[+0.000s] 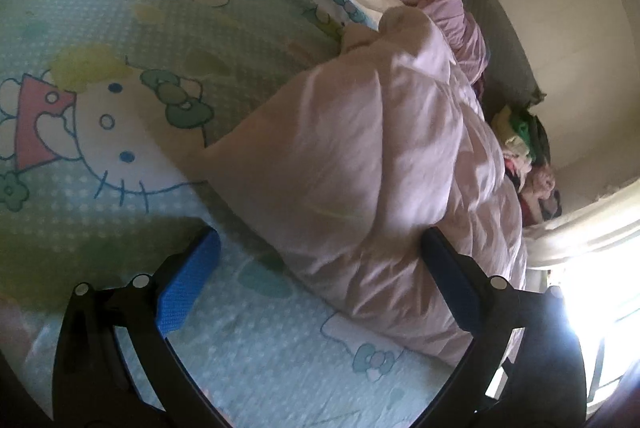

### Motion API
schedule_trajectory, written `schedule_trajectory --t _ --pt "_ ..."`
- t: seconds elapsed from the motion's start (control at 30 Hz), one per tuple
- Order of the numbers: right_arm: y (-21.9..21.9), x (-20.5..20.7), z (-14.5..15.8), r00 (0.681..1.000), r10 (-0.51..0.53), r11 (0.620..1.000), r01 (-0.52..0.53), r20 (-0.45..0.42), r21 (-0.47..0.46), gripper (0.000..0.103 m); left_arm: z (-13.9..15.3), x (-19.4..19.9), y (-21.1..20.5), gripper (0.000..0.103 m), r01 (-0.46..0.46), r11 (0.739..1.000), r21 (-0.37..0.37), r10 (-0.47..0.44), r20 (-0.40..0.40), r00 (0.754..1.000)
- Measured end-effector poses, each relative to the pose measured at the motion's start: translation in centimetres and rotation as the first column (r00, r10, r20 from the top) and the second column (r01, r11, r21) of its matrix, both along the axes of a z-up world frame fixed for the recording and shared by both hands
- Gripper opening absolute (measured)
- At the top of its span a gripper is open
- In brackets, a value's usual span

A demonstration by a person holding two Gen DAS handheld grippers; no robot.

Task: Fold large clothes
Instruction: 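Grasp the edge of the pink bundle with both grippers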

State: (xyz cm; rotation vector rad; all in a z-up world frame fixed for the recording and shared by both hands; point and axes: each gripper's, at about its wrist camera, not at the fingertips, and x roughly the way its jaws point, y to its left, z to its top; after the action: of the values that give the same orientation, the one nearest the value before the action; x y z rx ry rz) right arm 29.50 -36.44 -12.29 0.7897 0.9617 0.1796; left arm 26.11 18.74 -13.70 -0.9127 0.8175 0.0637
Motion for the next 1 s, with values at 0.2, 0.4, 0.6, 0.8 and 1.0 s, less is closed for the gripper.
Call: schedule_trajectory --t 0.2,0.4,0.6,0.8,1.0 --pt "-1.1 1.9 -0.4 0.998 -0.068 0.989 0.066 0.006 0.131 0.099 -0.3 1.4 0.3 0.094 -0.046 0.996 -0.077 0.048 0.028 0.998" --pt "-1.9 3.2 -1.2 0.989 -0.147 0.968 0.142 0.011 0.205 0.099 -0.8 2.9 0.4 0.095 -0.096 0.986 -0.135 0.105 0.065 0.992" --pt "-0.8 4.4 -1.0 0.989 -0.142 0.98 0.133 0.052 0.148 0.095 -0.8 4.6 0.1 0.095 -0.128 0.986 -0.107 0.137 0.077 0.988" --pt "-0.4 4.7 -0.8 0.99 -0.108 0.988 0.096 0.095 0.12 0.064 0.5 5.1 -0.9 0.073 -0.104 0.995 -0.004 0.104 0.091 0.99" --pt "2.1 4.6 2.1 0.982 -0.022 0.994 0.042 0.186 -0.102 0.039 4.1 4.6 -2.9 0.034 -0.054 0.981 0.189 0.022 0.171 0.985"
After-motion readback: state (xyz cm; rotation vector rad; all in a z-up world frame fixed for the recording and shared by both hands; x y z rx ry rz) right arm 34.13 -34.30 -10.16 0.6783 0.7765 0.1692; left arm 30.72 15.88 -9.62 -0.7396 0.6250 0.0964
